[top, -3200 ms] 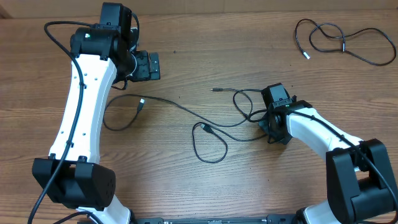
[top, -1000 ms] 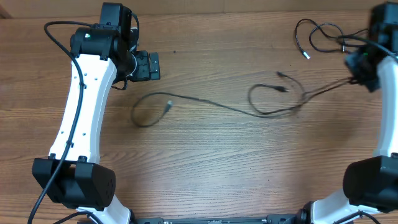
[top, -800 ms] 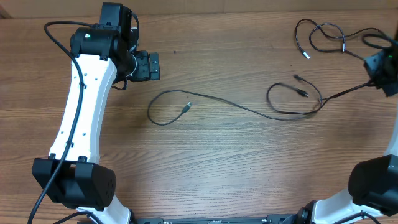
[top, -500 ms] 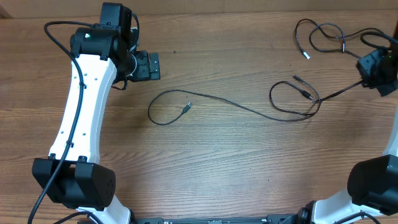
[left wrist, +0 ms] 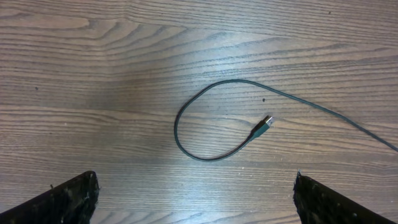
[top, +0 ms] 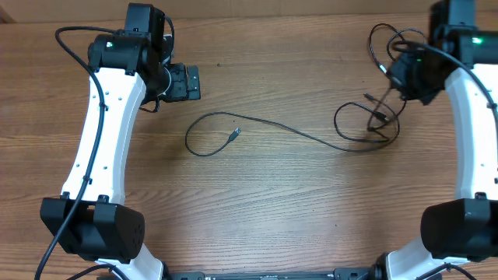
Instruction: Untangle cables
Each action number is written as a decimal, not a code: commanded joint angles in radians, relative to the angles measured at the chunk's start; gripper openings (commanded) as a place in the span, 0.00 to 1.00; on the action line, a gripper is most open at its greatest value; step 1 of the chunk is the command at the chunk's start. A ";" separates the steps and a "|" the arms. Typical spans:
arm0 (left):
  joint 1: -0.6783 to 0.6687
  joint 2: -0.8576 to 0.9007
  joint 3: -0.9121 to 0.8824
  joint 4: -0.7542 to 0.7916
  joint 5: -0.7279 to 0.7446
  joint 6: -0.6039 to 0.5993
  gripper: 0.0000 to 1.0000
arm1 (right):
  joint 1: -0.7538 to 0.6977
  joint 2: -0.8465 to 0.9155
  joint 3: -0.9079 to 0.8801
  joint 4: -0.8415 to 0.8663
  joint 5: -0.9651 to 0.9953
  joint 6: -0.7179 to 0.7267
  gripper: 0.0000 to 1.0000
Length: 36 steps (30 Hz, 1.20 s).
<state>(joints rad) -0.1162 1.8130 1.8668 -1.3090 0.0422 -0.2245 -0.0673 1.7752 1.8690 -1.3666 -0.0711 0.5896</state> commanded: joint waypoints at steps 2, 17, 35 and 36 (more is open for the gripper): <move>-0.002 -0.006 -0.002 0.002 0.010 0.026 1.00 | 0.037 -0.014 0.040 0.012 -0.026 -0.015 0.04; -0.002 -0.006 -0.002 0.002 0.010 0.026 1.00 | 0.040 -0.031 0.349 -0.117 0.120 -0.015 0.04; -0.002 -0.006 -0.002 0.002 0.010 0.026 1.00 | 0.040 -0.061 0.584 -0.168 0.118 -0.015 0.04; -0.002 -0.006 -0.002 0.002 0.010 0.026 1.00 | 0.040 -0.063 0.585 -0.168 0.114 -0.015 0.04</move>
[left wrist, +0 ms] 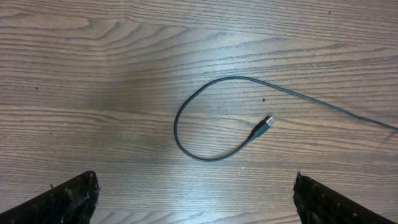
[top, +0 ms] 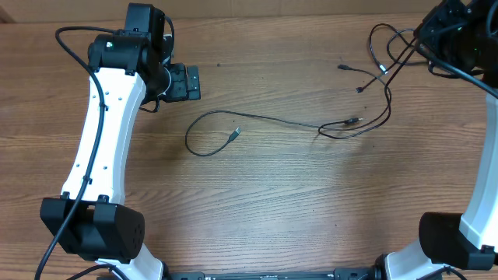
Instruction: Untangle cables
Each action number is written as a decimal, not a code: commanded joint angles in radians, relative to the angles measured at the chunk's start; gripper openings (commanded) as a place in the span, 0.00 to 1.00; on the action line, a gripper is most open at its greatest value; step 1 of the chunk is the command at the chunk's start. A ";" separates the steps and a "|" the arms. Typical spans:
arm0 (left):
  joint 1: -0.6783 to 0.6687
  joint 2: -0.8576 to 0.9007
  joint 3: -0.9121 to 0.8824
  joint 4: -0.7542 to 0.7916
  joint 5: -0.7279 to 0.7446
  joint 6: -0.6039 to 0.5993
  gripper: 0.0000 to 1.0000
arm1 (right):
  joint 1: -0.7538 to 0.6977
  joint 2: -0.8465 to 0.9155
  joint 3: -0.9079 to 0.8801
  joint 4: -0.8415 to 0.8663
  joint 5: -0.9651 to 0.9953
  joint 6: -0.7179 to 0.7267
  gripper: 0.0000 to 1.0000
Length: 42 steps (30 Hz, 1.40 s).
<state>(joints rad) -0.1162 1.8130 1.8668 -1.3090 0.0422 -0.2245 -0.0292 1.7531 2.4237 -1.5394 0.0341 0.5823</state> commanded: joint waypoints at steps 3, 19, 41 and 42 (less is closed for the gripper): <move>-0.002 -0.006 -0.002 0.002 0.010 0.026 1.00 | 0.002 -0.046 0.031 0.006 0.005 -0.008 0.04; -0.002 -0.006 -0.002 0.002 0.010 0.026 0.99 | 0.002 -0.047 0.030 -0.011 0.009 -0.011 0.04; -0.223 -0.001 -0.166 0.256 0.332 0.282 1.00 | 0.002 -0.047 0.030 -0.034 0.010 -0.015 0.04; -0.239 -0.001 -0.187 0.283 0.328 0.281 1.00 | 0.002 -0.047 0.030 -0.035 0.010 -0.015 0.04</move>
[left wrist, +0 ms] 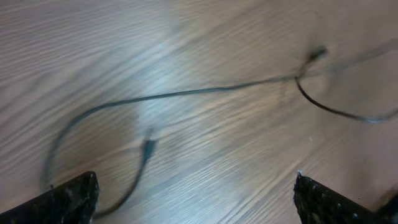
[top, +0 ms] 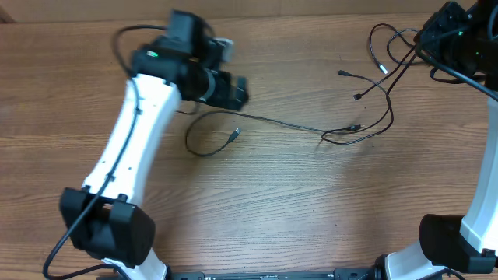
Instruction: Untangle cables
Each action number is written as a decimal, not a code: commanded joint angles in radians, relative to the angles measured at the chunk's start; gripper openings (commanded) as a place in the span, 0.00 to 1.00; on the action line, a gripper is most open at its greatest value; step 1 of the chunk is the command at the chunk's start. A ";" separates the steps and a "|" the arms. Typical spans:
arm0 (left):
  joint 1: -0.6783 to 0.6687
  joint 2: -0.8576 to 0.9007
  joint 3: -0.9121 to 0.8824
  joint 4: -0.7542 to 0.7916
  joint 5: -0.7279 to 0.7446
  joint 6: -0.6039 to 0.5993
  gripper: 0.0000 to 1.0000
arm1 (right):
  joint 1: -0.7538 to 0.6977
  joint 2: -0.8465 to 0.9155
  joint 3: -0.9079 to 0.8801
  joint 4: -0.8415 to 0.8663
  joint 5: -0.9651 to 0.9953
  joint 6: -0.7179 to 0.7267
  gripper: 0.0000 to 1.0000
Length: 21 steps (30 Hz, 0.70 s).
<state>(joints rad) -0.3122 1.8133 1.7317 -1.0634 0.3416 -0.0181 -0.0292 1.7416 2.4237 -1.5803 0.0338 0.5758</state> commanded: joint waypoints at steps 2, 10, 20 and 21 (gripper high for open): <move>-0.078 -0.001 -0.101 0.110 0.028 0.075 1.00 | 0.002 -0.035 0.030 0.004 0.010 -0.009 0.04; -0.188 -0.001 -0.314 0.394 0.019 0.249 1.00 | 0.002 -0.035 0.030 0.002 0.010 -0.009 0.04; -0.232 -0.001 -0.396 0.478 0.044 0.488 1.00 | 0.002 -0.035 0.030 -0.011 0.025 -0.009 0.04; -0.232 -0.001 -0.397 0.493 0.043 0.496 1.00 | 0.002 -0.035 0.030 -0.012 0.025 -0.009 0.04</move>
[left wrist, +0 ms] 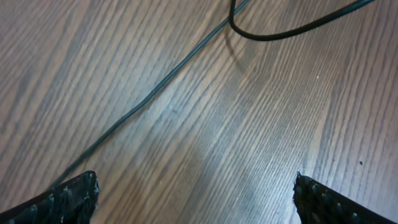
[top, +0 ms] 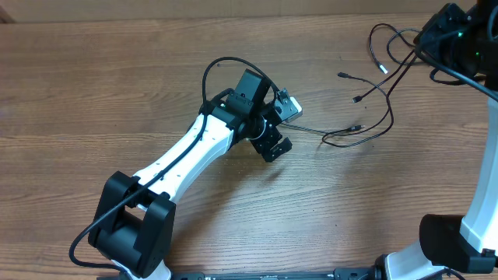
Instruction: Untangle cables
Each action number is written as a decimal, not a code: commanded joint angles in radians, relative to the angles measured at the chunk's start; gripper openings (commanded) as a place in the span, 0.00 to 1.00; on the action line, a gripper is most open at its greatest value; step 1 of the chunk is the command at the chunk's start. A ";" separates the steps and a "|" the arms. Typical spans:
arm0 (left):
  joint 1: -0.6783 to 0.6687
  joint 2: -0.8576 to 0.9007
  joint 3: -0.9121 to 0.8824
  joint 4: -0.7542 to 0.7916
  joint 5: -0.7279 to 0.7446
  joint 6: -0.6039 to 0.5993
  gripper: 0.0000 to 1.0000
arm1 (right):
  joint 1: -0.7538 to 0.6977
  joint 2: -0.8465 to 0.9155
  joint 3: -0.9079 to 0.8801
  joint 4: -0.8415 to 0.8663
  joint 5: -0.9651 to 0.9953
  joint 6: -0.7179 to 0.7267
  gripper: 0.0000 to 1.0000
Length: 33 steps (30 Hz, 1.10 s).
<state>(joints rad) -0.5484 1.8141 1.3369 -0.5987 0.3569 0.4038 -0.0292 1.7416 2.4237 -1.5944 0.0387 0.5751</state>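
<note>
Thin black cables (top: 366,134) trail from the table's middle to the far right corner. There they rise to my right gripper (top: 424,40), which is shut on the bundle. Loose connector ends (top: 342,74) lie near it. My left gripper (top: 282,126) hovers open above the long cable's straight stretch. In the left wrist view that cable (left wrist: 149,99) runs diagonally over the wood, ahead of the left gripper (left wrist: 196,199). Nothing lies between its fingertips (left wrist: 68,199). A curved cable loop (left wrist: 280,34) shows at the top. The cable's left end is hidden under my left arm.
The brown wooden table (top: 93,93) carries only the cables. My left arm (top: 187,163) stretches diagonally across the middle. A further cable loop (top: 377,39) lies at the far right edge beside the right arm.
My left gripper moved from the upper left-centre of the table to the middle, above the long cable and closer to the wood. The right gripper and the cables stayed put.
At first my right gripper was low on the tangle at the right, and my left gripper stood open at the far left. Then the right gripper was up in the far right corner with the cables stretched out. The left gripper has since crossed to the middle.
</note>
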 commanded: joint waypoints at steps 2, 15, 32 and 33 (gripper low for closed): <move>0.004 -0.002 -0.007 0.064 0.025 0.110 1.00 | 0.002 -0.035 0.030 -0.003 0.019 -0.008 0.04; 0.002 0.145 -0.008 0.189 0.037 0.394 1.00 | 0.002 -0.035 0.030 -0.024 0.019 -0.008 0.04; -0.090 0.273 -0.008 0.407 0.036 0.494 1.00 | 0.002 -0.035 0.030 -0.037 -0.045 -0.008 0.04; -0.094 0.276 -0.008 0.415 0.036 0.494 1.00 | 0.002 -0.035 0.030 -0.036 -0.050 -0.008 0.04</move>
<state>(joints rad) -0.6262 2.0670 1.3296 -0.2066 0.3717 0.8753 -0.0292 1.7416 2.4237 -1.6382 0.0219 0.5751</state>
